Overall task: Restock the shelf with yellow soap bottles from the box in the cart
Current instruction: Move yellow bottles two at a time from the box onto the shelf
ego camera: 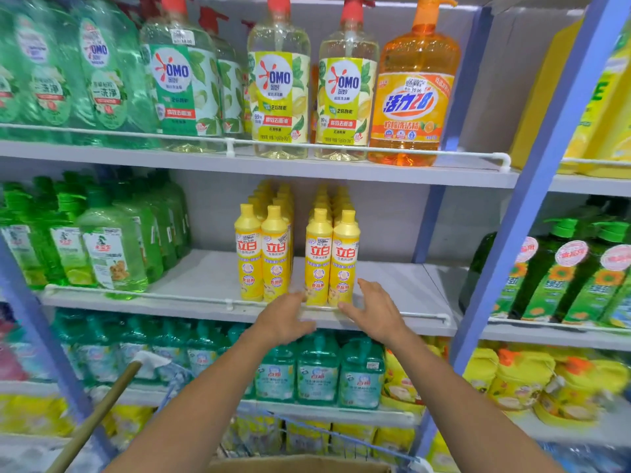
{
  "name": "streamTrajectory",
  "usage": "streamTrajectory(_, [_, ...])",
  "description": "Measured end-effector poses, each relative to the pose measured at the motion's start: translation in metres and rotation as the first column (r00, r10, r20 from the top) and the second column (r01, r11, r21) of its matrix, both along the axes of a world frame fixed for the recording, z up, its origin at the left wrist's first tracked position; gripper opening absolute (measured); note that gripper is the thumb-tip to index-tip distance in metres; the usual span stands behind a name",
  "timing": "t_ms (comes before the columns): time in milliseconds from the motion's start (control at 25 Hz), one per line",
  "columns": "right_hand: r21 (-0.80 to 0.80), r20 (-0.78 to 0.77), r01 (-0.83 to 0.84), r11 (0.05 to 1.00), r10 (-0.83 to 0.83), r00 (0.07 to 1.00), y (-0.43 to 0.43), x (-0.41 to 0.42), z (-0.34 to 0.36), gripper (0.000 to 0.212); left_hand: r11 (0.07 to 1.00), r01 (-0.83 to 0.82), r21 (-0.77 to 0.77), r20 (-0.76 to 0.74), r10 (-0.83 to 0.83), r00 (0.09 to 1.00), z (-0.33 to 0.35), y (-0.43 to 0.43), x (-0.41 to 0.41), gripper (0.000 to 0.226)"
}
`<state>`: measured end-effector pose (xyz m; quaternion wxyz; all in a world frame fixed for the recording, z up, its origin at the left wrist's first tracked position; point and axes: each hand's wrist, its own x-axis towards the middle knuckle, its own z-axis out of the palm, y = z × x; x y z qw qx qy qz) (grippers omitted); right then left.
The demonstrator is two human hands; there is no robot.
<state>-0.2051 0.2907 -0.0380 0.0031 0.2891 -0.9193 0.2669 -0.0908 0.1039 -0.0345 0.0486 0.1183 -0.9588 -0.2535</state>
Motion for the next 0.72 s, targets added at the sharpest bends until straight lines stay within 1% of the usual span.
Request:
streamTrajectory(80, [0.095, -0.029, -0.009, 0.995, 0.012, 1.0, 0.006, 0.027, -0.006, 0.063, 0.982, 0.108, -0.155, 0.154, -0.084, 0.985, -0.009, -0.005, 0.031, 0.074])
streamTrajectory(120, [0.155, -0.055, -0.015, 0.988, 0.024, 0.998, 0.007, 0.044, -0.012, 0.066, 0.968, 0.144, -0.206, 0.205, -0.102, 0.974, -0.017, -0.006, 0.05, 0.076])
streamTrajectory(200, [0.283, -0.102, -0.022, 0.959, 0.053, 0.993, 0.008, 0.079, -0.029, 0.078, 0.947, 0.17, -0.271, 0.252, -0.101, 0.962, -0.043, -0.007, 0.084, 0.08])
streamTrajectory(280, [0.402, -0.109, -0.039, 0.915, 0.09, 0.99, 0.007, 0.116, -0.054, 0.089, 0.934, 0.17, -0.313, 0.251, -0.091, 0.964, -0.076, -0.005, 0.118, 0.084])
streamTrajectory(360, [0.492, -0.081, -0.077, 0.867, 0.133, 0.988, 0.009, 0.153, -0.088, 0.092, 0.936, 0.168, -0.309, 0.265, -0.084, 0.961, -0.115, -0.001, 0.151, 0.087])
streamTrajectory(440, [0.54, -0.031, -0.115, 0.834, 0.156, 0.987, 0.013, 0.185, -0.125, 0.09, 0.947, 0.169, -0.274, 0.309, -0.08, 0.948, -0.151, 0.005, 0.182, 0.089])
streamTrajectory(560, [0.565, 0.073, -0.16, 0.809, 0.144, 0.987, 0.018, 0.224, -0.175, 0.089, 0.954, 0.172, -0.247, 0.372, -0.07, 0.925, -0.196, 0.014, 0.223, 0.091])
streamTrajectory(640, [0.568, 0.144, -0.174, 0.804, 0.112, 0.983, 0.022, 0.243, -0.206, 0.088, 0.96, 0.166, -0.227, 0.409, -0.06, 0.911, -0.225, 0.018, 0.241, 0.087])
streamTrajectory(720, [0.57, 0.227, -0.212, 0.794, 0.095, 0.969, 0.027, 0.256, -0.239, 0.086, 0.973, 0.154, -0.172, 0.46, -0.059, 0.886, -0.257, 0.02, 0.253, 0.082])
